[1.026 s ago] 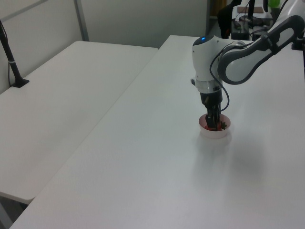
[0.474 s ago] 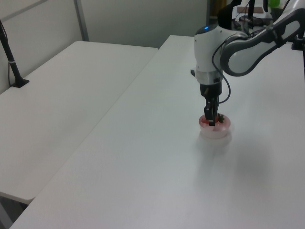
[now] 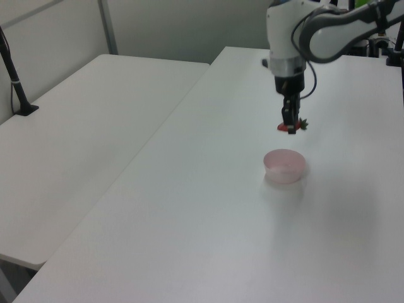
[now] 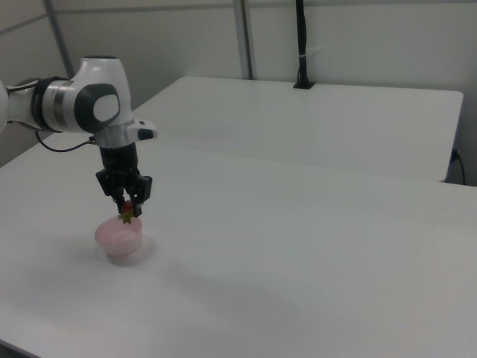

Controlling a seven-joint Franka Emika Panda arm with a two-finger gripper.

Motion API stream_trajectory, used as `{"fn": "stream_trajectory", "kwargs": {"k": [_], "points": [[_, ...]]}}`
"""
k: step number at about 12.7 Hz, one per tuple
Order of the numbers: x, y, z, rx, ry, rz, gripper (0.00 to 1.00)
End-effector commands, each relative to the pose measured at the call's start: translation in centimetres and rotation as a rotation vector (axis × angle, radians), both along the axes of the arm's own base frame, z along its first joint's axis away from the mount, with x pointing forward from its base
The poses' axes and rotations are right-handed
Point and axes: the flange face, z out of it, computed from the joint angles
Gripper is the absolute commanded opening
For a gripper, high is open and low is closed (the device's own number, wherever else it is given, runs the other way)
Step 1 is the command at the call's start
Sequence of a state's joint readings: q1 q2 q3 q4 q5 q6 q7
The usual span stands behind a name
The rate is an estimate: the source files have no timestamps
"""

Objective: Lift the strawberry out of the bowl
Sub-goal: 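Lift the strawberry out of the bowl and carry it beside the bowl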

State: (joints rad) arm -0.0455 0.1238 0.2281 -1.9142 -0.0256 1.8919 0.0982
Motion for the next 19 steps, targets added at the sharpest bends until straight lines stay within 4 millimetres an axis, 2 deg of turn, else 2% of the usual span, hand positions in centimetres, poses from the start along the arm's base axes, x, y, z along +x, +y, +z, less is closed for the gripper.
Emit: {"fn": "stream_trajectory", "kwargs": {"k": [1,4,6,8,11,12,14,15,16,19], "points": [[-0.9,-6.7,0.7,-0.001,0.026,0.075,0.30],[-1.6,-11.3,-0.5,-0.018,0.048,0.099,0.30],[-2.5,-14.3,-3.3,-0.044,0.039,0.119,0.30],[-3.2,-15.6,-6.2,-0.067,-0.007,0.125,0.30],[-3.3,-15.9,-8.9,-0.059,0.017,0.122,0.32],[-3.2,-15.8,-9.3,-0.058,0.023,0.126,0.40],[-3.1,-15.8,-9.5,-0.058,0.020,0.116,0.79],[-3.0,-15.9,-9.3,-0.060,0.016,0.109,0.94],[-2.9,-16.1,-8.9,-0.061,0.010,0.106,1.00],[-2.2,-16.2,-6.5,-0.064,-0.036,0.050,1.00]]}}
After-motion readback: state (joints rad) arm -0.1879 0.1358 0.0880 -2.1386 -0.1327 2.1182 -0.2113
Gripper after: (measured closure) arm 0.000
